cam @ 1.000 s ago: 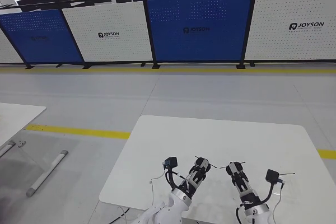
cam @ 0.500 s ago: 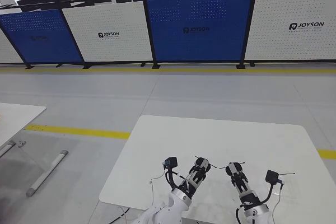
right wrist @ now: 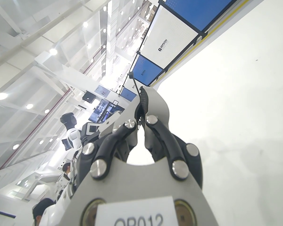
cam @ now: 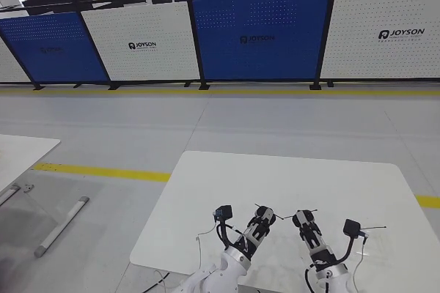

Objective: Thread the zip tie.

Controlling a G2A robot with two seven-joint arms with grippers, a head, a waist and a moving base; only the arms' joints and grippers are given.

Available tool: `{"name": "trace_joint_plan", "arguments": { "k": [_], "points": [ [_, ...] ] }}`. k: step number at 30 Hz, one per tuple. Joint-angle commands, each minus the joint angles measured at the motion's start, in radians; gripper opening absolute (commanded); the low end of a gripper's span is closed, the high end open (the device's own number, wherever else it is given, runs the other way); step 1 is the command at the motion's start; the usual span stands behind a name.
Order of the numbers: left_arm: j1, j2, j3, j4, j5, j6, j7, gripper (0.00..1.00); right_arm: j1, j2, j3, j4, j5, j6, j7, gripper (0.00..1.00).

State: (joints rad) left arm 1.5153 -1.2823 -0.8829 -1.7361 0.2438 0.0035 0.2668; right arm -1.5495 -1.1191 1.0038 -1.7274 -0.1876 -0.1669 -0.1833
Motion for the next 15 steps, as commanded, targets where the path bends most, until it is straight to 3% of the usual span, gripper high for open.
{"name": "trace_joint_plan", "arguments": {
  "k": [1,9,15],
  "points": [
    [0.0,0.0,0.0,0.0,0.0,0.0,0.0,0.0,-0.006,-0.002,0.008,-0.002,-0.004,-0.005,-0.006,0.0],
    [0.0,0.0,0.0,0.0,0.0,0.0,0.0,0.0,-0.05,-0.002,0.047,-0.026,-0.017,-0.024,0.008,0.0],
    [0.0,0.0,0.0,0.0,0.0,0.0,0.0,0.0,-0.035,-0.013,0.039,-0.015,-0.02,-0.011,0.025,0.0]
  ]
}}
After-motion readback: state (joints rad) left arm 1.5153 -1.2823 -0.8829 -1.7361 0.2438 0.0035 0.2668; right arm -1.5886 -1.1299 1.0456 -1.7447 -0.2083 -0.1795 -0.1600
